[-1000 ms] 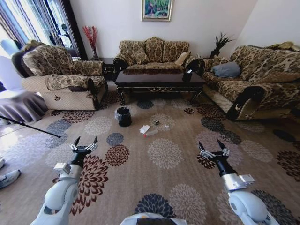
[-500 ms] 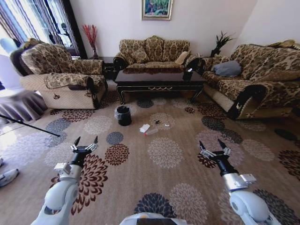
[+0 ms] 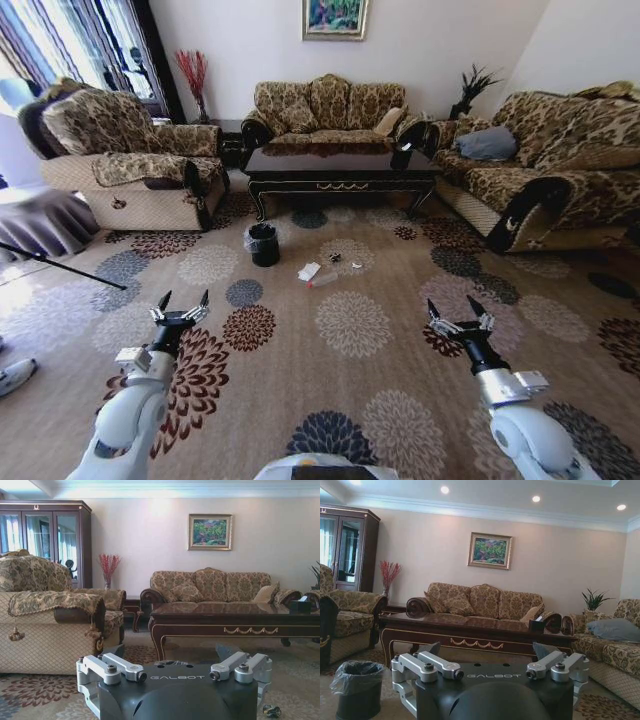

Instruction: Move to the front of the table and pick up the trash from the floor, then place it into the trash bin.

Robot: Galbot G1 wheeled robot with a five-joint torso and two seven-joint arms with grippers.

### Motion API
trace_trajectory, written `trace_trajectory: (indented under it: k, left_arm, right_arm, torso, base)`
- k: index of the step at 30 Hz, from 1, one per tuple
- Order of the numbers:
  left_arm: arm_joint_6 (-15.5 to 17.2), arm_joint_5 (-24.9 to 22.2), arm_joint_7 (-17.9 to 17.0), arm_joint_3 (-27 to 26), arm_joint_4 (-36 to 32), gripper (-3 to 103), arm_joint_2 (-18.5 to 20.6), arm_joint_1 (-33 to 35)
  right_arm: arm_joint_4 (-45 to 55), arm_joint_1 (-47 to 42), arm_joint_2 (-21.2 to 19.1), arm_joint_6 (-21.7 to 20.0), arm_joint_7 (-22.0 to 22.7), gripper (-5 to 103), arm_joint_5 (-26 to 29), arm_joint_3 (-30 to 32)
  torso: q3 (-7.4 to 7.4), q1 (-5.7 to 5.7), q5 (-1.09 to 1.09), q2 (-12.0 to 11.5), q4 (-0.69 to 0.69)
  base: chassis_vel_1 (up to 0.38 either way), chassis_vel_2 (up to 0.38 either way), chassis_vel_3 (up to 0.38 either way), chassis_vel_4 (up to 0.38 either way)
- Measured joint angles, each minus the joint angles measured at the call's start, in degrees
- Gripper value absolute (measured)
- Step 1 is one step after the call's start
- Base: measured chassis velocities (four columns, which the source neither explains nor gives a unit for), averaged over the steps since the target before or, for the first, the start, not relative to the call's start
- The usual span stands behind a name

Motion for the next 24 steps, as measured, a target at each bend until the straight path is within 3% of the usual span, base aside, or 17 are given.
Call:
trace_trajectory:
  k: [24]
  left_arm:
    - [0.84, -1.54, -0.05, -0.89, -1.02, 100, 1.35, -0.84]
  right_arm:
    - [-0.34, -0.15, -0.23, 0.59, 0.7, 100, -0.9, 0.57]
  torso:
    - [-3.65, -2.25, 0.0, -5.9, 0.0]
  base:
    - [0.0, 0.0, 0.0, 0.0]
